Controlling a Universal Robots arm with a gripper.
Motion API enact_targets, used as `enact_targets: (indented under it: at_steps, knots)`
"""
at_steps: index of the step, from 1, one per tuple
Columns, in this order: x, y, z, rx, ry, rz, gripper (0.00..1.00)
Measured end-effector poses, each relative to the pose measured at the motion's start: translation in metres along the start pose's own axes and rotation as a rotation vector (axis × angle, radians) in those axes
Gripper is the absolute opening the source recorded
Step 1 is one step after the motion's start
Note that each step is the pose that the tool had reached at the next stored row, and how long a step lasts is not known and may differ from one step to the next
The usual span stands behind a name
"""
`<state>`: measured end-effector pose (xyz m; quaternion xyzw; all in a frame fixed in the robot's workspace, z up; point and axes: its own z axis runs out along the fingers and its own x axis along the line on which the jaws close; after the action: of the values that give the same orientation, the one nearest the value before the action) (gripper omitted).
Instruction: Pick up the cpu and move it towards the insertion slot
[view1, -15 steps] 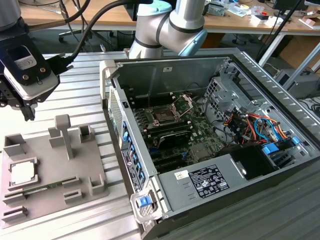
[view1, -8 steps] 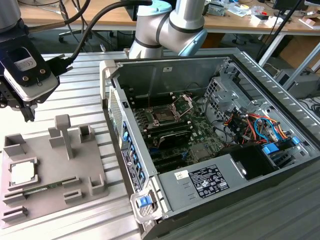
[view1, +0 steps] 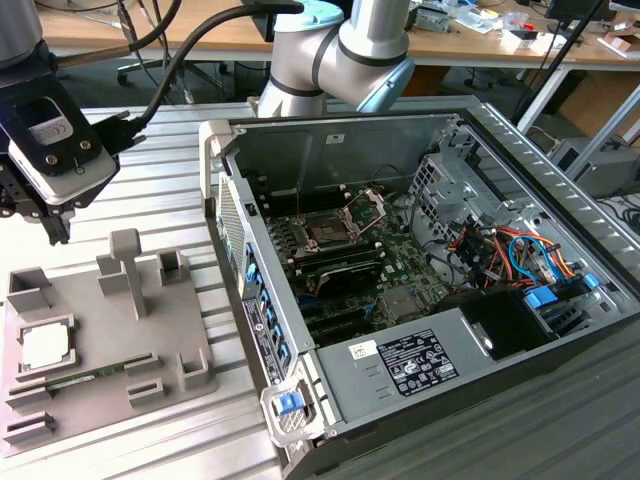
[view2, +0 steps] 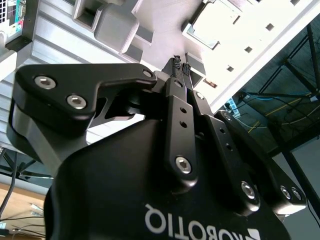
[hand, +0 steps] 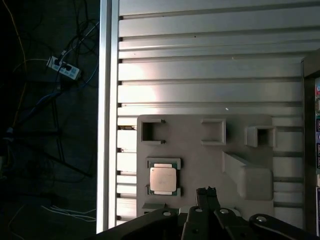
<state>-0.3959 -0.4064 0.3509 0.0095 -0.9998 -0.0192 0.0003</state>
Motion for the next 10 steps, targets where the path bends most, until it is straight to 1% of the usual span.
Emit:
enact_targets:
  at_steps: [10]
  knots:
    - [0.0015,-0.0001,0.0022,0.0002,0.0003,0.0,0.11]
